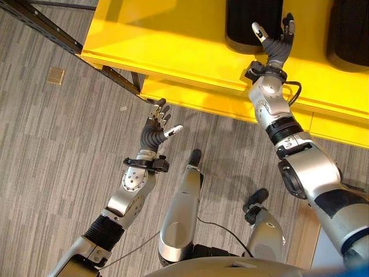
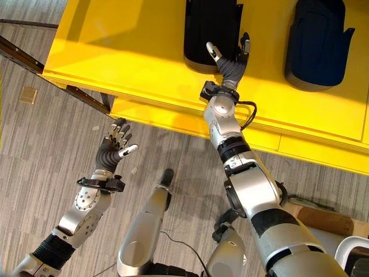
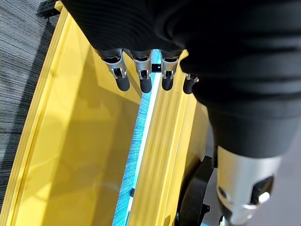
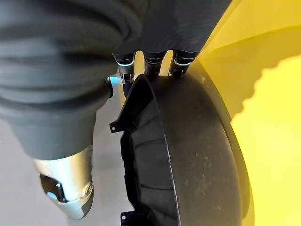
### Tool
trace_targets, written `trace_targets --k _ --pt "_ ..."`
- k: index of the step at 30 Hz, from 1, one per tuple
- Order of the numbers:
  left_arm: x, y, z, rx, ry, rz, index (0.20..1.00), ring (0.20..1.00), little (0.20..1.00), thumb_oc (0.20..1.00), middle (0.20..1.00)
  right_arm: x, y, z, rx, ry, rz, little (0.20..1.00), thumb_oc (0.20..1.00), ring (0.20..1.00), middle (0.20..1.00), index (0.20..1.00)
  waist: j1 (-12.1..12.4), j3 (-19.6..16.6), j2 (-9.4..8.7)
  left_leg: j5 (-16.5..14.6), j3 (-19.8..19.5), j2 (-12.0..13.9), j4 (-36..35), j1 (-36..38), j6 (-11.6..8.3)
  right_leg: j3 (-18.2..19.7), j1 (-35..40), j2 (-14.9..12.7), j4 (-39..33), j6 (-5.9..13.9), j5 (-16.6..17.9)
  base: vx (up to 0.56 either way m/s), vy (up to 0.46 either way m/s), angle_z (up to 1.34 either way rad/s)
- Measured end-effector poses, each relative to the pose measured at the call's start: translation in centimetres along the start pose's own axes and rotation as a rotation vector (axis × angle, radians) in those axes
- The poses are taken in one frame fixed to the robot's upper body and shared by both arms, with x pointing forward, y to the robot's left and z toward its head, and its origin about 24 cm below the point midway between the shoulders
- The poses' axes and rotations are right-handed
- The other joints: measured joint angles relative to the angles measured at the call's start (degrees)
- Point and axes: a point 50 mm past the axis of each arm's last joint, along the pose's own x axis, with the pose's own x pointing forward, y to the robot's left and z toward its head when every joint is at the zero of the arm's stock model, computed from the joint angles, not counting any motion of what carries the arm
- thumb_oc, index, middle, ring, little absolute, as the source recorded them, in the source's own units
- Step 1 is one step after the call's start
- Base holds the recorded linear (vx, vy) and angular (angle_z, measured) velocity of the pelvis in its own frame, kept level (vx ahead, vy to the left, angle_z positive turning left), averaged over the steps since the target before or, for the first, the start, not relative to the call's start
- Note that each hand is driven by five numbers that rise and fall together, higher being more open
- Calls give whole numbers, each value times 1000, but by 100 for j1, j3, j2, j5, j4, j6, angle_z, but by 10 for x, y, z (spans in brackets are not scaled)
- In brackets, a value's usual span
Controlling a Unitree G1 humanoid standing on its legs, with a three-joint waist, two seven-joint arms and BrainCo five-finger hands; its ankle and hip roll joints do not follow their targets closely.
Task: Move parts from the plastic box to the shelf.
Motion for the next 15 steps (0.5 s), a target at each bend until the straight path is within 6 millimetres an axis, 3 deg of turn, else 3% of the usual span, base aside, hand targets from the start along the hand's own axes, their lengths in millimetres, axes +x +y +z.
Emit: trace_targets --k 15 --pt "-1 0 -1 -1 4 4 1000 1000 1000 1000 1000 -7 11 -5 -8 12 42 1000 1000 1000 1000 1000 10 -19 12 1 -1 -1 0 1 -1 0 0 -1 4 -1 -1 0 0 0"
